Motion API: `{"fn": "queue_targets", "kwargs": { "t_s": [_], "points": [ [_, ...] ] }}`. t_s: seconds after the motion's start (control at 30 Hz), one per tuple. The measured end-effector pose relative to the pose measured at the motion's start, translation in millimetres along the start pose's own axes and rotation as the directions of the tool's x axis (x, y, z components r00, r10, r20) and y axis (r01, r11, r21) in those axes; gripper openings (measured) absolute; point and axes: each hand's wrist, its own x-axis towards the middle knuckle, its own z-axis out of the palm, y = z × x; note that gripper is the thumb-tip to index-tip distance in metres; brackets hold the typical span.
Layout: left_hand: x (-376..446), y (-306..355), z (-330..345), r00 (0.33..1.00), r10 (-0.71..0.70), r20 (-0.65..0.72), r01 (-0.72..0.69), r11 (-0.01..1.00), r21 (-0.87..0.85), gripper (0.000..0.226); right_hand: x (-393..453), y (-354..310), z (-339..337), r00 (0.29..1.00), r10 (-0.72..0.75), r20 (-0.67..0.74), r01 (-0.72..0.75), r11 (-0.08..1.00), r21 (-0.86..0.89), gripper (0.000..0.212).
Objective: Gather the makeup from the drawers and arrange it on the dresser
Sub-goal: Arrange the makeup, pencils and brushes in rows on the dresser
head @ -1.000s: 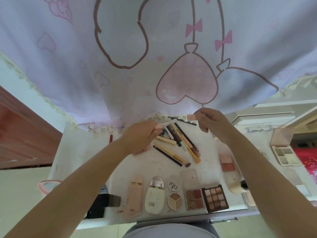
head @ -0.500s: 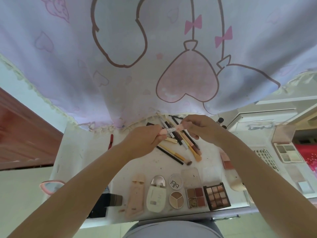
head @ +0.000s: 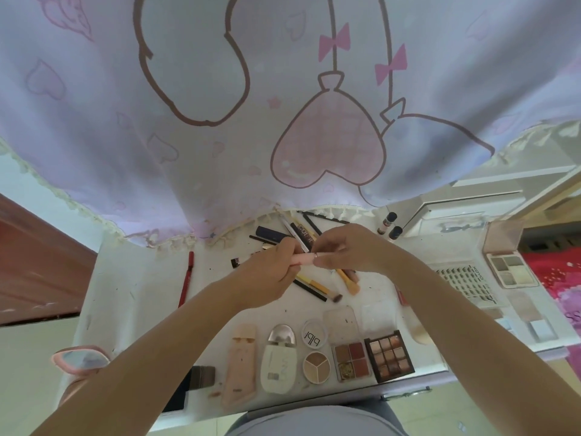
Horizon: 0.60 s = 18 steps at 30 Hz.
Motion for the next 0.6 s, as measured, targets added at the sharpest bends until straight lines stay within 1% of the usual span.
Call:
{"fn": "queue_targets", "kwargs": {
  "t_s": [0.07, 0.13, 0.2, 0.27, 0.33, 0.4, 0.5, 0.6],
  "points": [
    [3.4, -0.2, 5.1, 1.0, -0.019, 0.002, 0.019, 1.0, -0.01, 0.017, -1.1, 1.9, 0.5, 0.998, 0.024, 0.055, -0.023, 0.999, -0.026, 0.003],
    [6.6, -1.0, 9.6, 0.999, -0.033, 0.003, 0.033, 0.999, -0.025, 0.019, -0.7, 8.7, 1.6, 0.998, 0.042, 0.049, -0.042, 0.999, 0.0, 0.005],
    [9.6, -4.3, 13.7, 0.999, -0.05, 0.004, 0.05, 0.998, -0.033, 0.036, 0.5, 19.3, 3.2, 0.996, 0.093, -0.008, -0.093, 0.995, 0.048, 0.004],
    [11.8, -12.0, 17.7, 0.997, -0.077, 0.01, 0.078, 0.997, -0.03, 0.052, 5.1, 34.3, 1.7, 0.981, 0.168, -0.096, -0.166, 0.986, 0.029, 0.008],
    [13.0, -21.8, 21.2, 0.993, -0.116, 0.036, 0.116, 0.993, -0.01, 0.059, 12.2, 50.6, -5.3, 0.959, 0.22, -0.177, -0.243, 0.962, -0.12, 0.014],
    [13.4, -31.5, 24.5, 0.986, -0.152, 0.072, 0.151, 0.988, 0.027, 0.058, 18.5, 62.0, -16.1, 0.937, 0.235, -0.257, -0.315, 0.888, -0.334, 0.015],
    [12.8, -42.7, 27.3, 0.976, -0.191, 0.102, 0.18, 0.978, 0.107, 0.051, 30.0, 71.4, -28.1, 0.92, 0.238, -0.31, -0.383, 0.709, -0.592, 0.023],
    [10.2, -54.4, 26.7, 0.968, -0.216, 0.129, 0.189, 0.963, 0.193, 0.048, 45.6, 75.2, -30.8, 0.926, 0.215, -0.309, -0.376, 0.534, -0.757, 0.022]
  ]
}}
